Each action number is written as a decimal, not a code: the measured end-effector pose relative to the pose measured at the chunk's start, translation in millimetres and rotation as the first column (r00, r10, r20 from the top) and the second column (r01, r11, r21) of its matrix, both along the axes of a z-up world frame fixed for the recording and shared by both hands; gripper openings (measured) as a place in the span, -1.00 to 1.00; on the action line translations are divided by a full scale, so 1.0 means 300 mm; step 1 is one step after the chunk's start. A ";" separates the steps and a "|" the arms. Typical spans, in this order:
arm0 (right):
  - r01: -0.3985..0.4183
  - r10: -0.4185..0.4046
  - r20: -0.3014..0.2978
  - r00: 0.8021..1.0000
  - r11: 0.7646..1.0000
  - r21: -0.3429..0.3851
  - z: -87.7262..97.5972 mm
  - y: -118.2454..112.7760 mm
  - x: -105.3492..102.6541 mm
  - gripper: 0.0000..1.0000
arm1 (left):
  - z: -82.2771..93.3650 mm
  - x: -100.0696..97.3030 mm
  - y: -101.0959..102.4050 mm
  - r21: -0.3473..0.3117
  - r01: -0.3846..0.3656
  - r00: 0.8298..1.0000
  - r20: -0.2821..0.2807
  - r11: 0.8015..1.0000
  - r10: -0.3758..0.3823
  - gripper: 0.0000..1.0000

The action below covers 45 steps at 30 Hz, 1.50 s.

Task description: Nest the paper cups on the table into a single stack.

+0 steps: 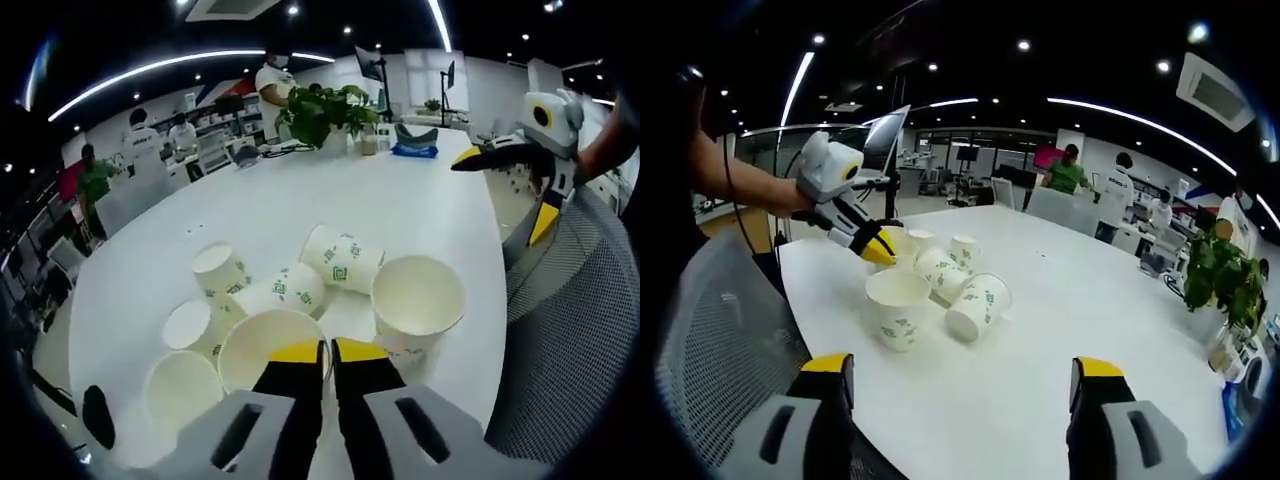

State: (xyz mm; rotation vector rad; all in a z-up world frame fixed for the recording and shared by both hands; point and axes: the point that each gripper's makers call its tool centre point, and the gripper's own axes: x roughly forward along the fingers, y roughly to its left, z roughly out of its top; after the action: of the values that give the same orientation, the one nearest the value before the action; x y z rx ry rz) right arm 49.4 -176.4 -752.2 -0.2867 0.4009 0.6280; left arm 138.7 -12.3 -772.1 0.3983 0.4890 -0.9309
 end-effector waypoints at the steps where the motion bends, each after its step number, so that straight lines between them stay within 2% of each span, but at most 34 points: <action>1: 0.000 0.000 0.000 1.000 1.000 0.001 0.000 0.000 0.000 0.81 | 0.001 -0.001 0.002 0.001 0.002 1.000 0.002 1.000 -0.002 -0.98; 14: -0.005 0.005 -0.001 1.000 1.000 0.003 0.000 0.003 0.000 0.81 | 0.088 -0.011 -0.005 -0.016 0.000 0.999 0.041 1.000 0.000 -1.00; 18: -0.006 0.006 0.002 1.000 1.000 0.000 0.000 0.003 0.000 0.82 | 0.117 -0.014 -0.011 -0.031 0.002 0.999 0.036 1.000 -0.001 -1.00; 25: -0.008 0.008 0.003 1.000 1.000 0.003 0.002 0.006 -0.001 0.83 | 0.211 -0.031 -0.034 -0.052 0.026 0.998 0.056 0.998 -0.023 -1.00; 33: -0.011 0.011 0.003 1.000 1.000 0.013 0.005 0.009 -0.001 0.86 | 0.307 -0.053 -0.085 -0.081 0.079 0.994 0.082 0.994 -0.072 -1.00; 38: -0.010 0.010 0.001 1.000 1.000 0.011 0.003 0.007 0.000 0.86 | 0.342 -0.067 -0.114 -0.070 0.116 0.989 0.103 0.991 -0.108 -1.00; 45: -0.012 0.012 -0.001 1.000 1.000 0.005 0.001 0.007 0.000 0.86 | 0.376 -0.115 -0.162 -0.072 0.179 0.980 0.103 0.981 -0.171 -1.00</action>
State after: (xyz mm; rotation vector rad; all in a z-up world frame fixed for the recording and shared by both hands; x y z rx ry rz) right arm 49.2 -174.2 -751.9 -0.2837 0.3984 0.6405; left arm 104.1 -60.9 -659.4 0.4154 0.3298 -1.0928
